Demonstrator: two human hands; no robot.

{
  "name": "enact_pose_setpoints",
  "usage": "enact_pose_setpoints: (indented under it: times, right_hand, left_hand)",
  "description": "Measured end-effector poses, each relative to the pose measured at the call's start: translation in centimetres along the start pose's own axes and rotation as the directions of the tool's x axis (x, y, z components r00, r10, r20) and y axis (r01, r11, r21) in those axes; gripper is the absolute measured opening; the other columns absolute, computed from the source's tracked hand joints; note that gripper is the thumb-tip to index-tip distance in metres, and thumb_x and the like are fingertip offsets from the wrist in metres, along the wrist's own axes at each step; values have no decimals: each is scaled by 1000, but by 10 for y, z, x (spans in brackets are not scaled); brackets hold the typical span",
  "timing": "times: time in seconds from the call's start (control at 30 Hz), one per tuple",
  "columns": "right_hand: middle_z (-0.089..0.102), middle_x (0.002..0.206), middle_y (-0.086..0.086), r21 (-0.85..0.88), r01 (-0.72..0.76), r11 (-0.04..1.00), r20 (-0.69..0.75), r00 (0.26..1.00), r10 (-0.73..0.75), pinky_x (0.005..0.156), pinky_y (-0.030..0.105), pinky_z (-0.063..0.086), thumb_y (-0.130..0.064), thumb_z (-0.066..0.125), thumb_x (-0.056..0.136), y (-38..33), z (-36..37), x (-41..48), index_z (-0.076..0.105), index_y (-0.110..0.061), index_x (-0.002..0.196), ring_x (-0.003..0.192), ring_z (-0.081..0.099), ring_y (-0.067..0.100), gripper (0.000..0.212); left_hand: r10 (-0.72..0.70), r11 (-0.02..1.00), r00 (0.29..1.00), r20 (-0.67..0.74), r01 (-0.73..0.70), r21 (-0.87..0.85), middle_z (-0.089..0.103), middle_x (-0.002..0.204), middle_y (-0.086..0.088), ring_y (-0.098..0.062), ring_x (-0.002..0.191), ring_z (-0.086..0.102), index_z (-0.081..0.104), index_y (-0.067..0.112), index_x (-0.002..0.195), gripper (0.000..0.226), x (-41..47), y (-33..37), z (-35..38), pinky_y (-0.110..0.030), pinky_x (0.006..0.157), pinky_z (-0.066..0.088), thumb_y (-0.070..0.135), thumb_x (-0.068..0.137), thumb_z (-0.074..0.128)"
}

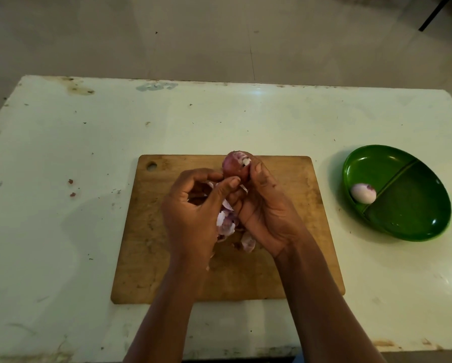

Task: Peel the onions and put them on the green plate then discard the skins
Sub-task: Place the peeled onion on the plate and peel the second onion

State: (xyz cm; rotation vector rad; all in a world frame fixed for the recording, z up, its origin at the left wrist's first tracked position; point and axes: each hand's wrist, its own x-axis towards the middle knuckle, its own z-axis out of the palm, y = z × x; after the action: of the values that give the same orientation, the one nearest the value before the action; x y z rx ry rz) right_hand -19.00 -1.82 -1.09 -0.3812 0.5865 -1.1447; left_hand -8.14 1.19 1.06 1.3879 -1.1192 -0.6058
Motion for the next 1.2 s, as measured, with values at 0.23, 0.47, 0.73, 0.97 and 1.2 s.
enact_pose_setpoints:
  times: [0.23, 0.47, 0.73, 0.97, 1.2]
  right_hand:
    - [66, 117, 18, 56, -29, 998, 105, 994, 23, 83, 31, 57, -1, 56, 83, -4, 2, -3, 56, -4, 123, 106, 66, 27, 40]
    - [60, 126, 23, 107, -65, 992, 183, 982, 44, 88, 37, 55, -1, 77, 72, -2, -1, -2, 63, -2, 121, 113, 62, 33, 51]
    - [58, 129, 22, 64, -58, 996, 202, 978, 44, 92, 41, 54, -2, 83, 65, -2, -7, 0, 64, -2, 119, 115, 60, 34, 57]
    - [57, 128, 23, 57, -42, 997, 206, 978, 30, 92, 41, 54, -4, 84, 65, -3, -4, 0, 64, -3, 119, 115, 60, 35, 57]
    - [58, 128, 24, 73, -59, 996, 161, 986, 46, 83, 37, 56, -3, 78, 68, -1, 1, -2, 64, -1, 119, 114, 61, 35, 53]
  left_hand:
    - [-147, 983, 989, -1, 146, -115, 68, 73, 20, -2, 74, 66, 65, 29, 82, 16, 6, 0, -3, -12, 61, 51, 35, 68, 68]
    - [-114, 974, 990, 81, 127, -187, 69, 73, 21, -2, 75, 67, 65, 26, 81, 11, 8, -2, -8, -12, 63, 51, 28, 71, 68]
    - [-27, 999, 974, 225, 35, -32, 63, 73, 12, 5, 71, 62, 61, 24, 82, 19, 12, -5, -16, -6, 59, 45, 5, 85, 64]
    - [49, 998, 985, 168, -55, 31, 60, 80, 15, 8, 76, 60, 60, 14, 89, 9, 8, -9, -11, -5, 61, 45, 6, 89, 61]
    - [249, 942, 965, 78, -260, 213, 55, 88, 3, 3, 81, 51, 58, 8, 92, 4, 4, -19, -5, -4, 71, 42, 11, 91, 55]
